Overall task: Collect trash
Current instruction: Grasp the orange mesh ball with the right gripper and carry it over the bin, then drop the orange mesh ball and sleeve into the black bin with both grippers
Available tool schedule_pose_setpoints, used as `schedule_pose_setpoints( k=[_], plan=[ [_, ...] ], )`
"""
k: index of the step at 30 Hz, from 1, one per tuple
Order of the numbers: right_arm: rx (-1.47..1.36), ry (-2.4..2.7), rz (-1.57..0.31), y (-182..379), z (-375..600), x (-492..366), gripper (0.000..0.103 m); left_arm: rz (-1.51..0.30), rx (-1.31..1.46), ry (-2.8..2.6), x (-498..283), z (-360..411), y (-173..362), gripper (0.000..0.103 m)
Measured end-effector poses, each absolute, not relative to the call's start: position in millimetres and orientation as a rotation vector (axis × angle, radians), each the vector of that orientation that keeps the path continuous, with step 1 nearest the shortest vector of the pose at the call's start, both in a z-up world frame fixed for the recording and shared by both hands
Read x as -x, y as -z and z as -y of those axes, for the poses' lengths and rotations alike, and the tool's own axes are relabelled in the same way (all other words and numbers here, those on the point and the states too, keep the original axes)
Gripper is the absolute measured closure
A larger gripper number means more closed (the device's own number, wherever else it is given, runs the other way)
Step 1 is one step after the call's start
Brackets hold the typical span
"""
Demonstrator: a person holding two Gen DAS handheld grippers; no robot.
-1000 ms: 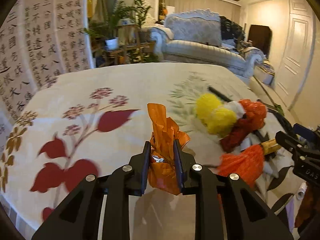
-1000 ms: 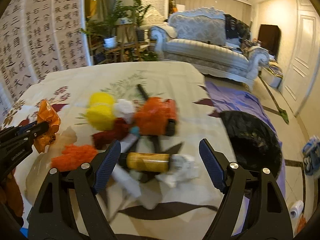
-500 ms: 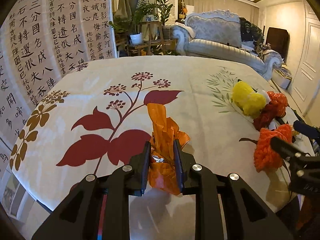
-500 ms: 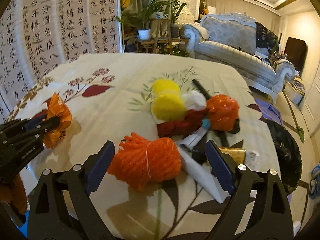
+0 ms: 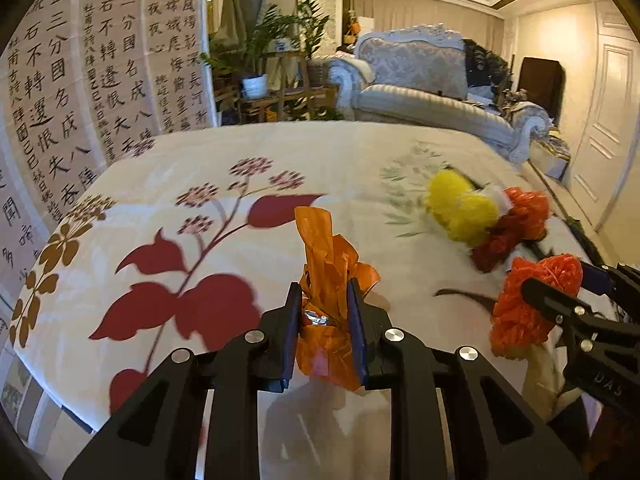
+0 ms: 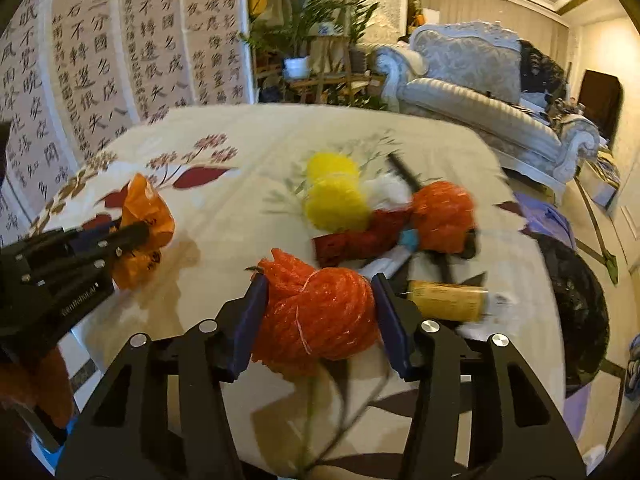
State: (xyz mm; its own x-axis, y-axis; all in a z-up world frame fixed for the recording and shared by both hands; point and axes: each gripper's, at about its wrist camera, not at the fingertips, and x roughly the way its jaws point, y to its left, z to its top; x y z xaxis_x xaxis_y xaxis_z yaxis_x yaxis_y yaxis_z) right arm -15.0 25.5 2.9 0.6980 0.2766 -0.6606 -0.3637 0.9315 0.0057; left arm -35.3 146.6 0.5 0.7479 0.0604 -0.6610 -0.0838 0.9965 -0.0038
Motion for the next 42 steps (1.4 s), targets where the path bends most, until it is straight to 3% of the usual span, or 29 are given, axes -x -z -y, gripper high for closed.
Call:
schedule_pose_setpoints(
  k=[14,27,42],
  plan=[
    [0.013,-0.019,-0.594,-41,118,2,0.052,-0.649,-0.024,0.176,9,-27,-24,0.079],
    [-0.029,0.156,-0.597,-22,209,-33,0.052,-0.645,-0.083,0.318,-45,84,-23,0.079],
    [-0.094,0.203,-0.633,2,262,-68,0.051,-0.682,-0.146,0.341,-87,148,-3,0.079]
  ],
)
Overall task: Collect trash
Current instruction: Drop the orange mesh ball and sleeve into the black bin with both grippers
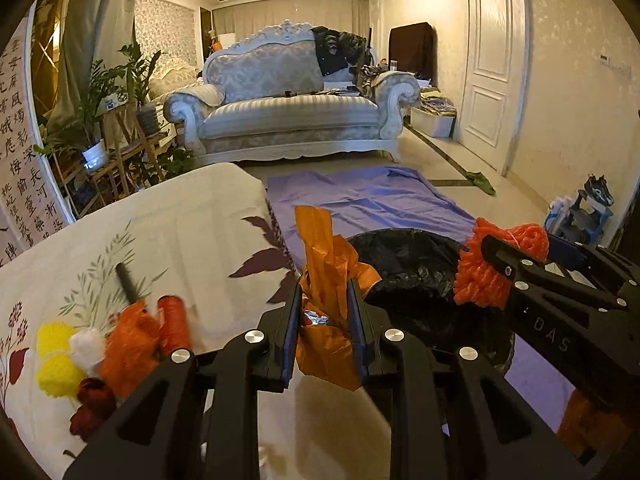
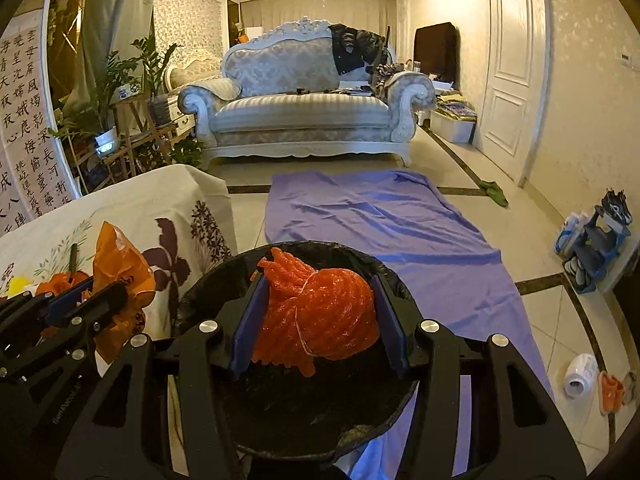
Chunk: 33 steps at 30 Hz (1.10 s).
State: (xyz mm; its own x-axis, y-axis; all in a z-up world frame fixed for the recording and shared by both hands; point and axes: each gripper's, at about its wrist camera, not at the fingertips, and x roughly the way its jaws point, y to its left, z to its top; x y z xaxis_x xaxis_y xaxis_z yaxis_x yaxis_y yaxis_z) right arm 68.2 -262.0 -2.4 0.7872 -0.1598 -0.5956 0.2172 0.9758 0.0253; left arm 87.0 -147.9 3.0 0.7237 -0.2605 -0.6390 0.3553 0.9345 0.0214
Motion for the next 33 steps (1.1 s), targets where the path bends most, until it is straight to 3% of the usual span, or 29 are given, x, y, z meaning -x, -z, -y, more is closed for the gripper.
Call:
schedule_pose_setpoints(
  k=[8,10,12,18,24,33],
  plan=[
    [-0.119,0.215,-0.641,7,277,-78,0.050,-0.717,-0.173,0.353,-101,167,8,0.079],
    [-0.129,0.217,-0.642,7,279,-80,0.042,-0.725,-0.182,0.354,-102,166,12,0.076],
    [-0.135,0.222,-0.642,8,280,-80,0.039,-0.737,-0.178,0.347,-105,164,15,0.056],
    [-0.135,0.251,-0.637,6,283,-76,0.037,-0.737,-0.159,0.331,-104,156,14,0.038],
    [-0.138,0.266,-0.627,1,282,-68,0.034,-0.725,-0.139,0.320,-96,144,6,0.033],
    [-0.137,0.231,-0.631,-6,255,-55,0.034,-0.706,-0.134,0.279,-78,108,-9,0.033]
  ],
)
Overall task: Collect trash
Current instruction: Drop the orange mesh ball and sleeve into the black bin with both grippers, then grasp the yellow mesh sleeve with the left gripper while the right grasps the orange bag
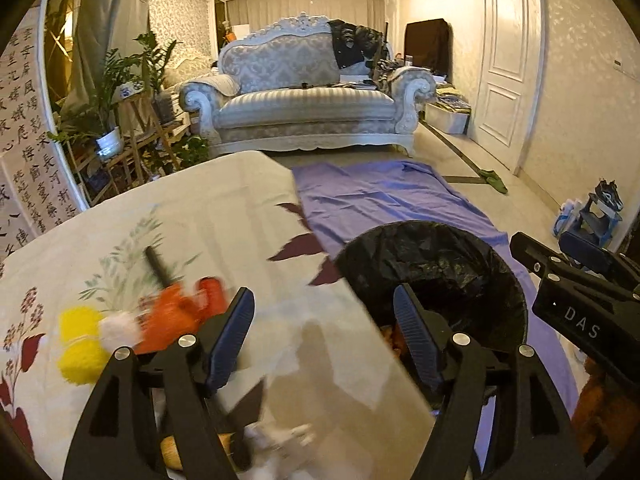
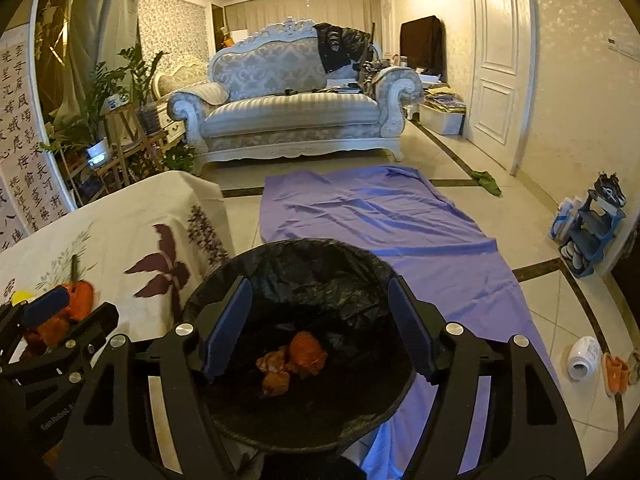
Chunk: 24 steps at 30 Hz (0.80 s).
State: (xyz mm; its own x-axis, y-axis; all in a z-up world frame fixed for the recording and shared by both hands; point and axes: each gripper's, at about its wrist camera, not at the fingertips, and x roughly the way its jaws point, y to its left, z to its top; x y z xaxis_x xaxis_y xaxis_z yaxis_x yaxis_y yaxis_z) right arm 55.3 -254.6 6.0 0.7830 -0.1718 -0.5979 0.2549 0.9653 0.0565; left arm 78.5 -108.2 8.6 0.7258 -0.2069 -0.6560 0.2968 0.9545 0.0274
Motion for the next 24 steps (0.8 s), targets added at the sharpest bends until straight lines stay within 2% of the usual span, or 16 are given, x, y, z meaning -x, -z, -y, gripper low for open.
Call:
schedule_pose_setpoints(
  k=[13,24],
  plan=[
    [-0.092,0.074,-0.626,-18,176,-62,0.034,-0.695,-0.086,0.098,-68,14,-18,0.033],
    [-0.036,-0.024,-0.630,-22,114,-72,0.034,-0.762,-0.004,-0.017,-86,-59,0,0.033]
  ],
)
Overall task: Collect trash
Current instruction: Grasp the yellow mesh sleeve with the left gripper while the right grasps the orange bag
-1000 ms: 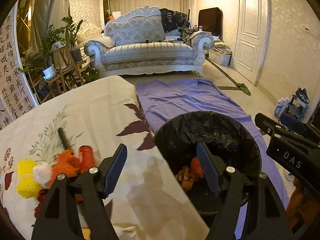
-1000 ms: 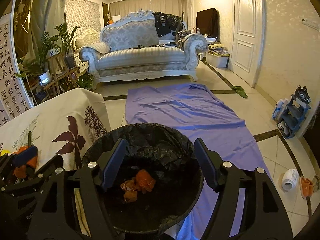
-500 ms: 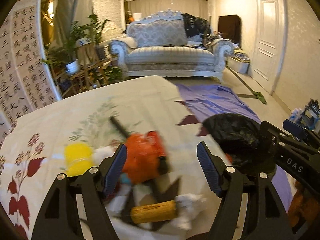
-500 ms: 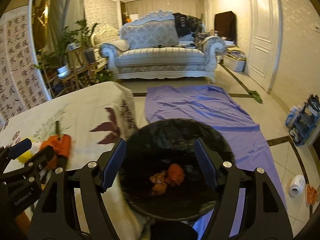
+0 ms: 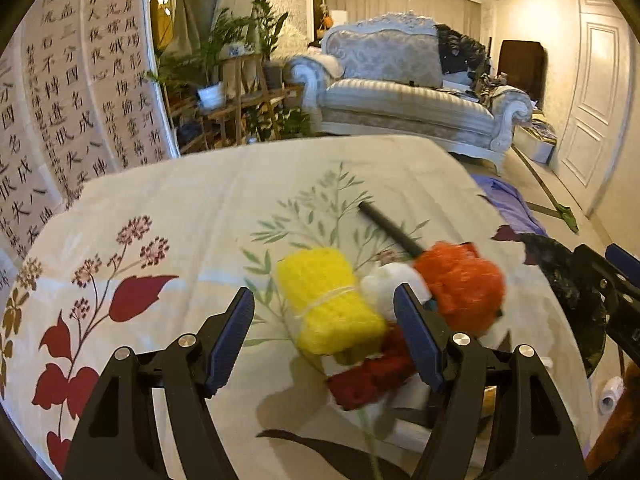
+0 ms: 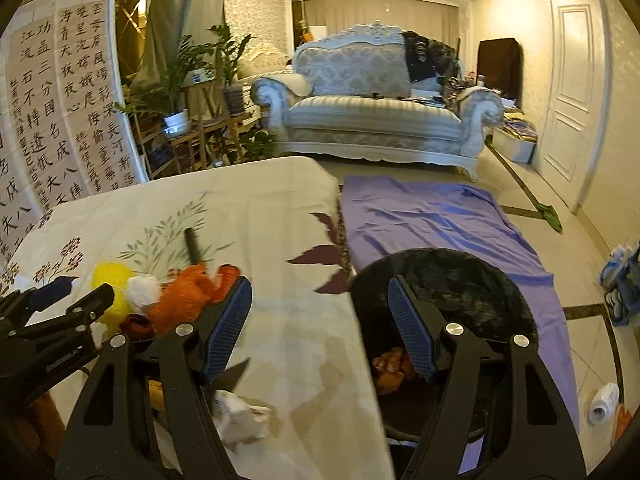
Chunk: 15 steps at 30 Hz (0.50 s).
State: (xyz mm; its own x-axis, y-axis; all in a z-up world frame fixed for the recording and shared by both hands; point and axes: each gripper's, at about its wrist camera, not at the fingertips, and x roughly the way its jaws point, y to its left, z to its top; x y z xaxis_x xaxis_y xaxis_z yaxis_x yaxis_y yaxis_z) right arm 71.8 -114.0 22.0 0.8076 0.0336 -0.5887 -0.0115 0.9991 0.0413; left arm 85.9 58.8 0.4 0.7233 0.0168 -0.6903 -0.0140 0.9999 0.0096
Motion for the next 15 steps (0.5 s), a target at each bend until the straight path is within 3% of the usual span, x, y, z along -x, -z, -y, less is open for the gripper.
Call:
schedule_pose_setpoints(
  k=[7,11,15],
  plan=[
    [0.004,-0.068,-0.647,-20,86,-78,0.034,-0.812,0.051,0.035,-95,-70,13,0.033],
    [0.017,-0.097,-0.653,-19,72,-80,0.034,-0.812,0.042,0.069,-97,-69,14,0.054],
    [0.027,-0.127,-0.662,-16,60,-81,0.034,-0.786,0.008,0.066,-92,-69,10,0.061]
  ],
)
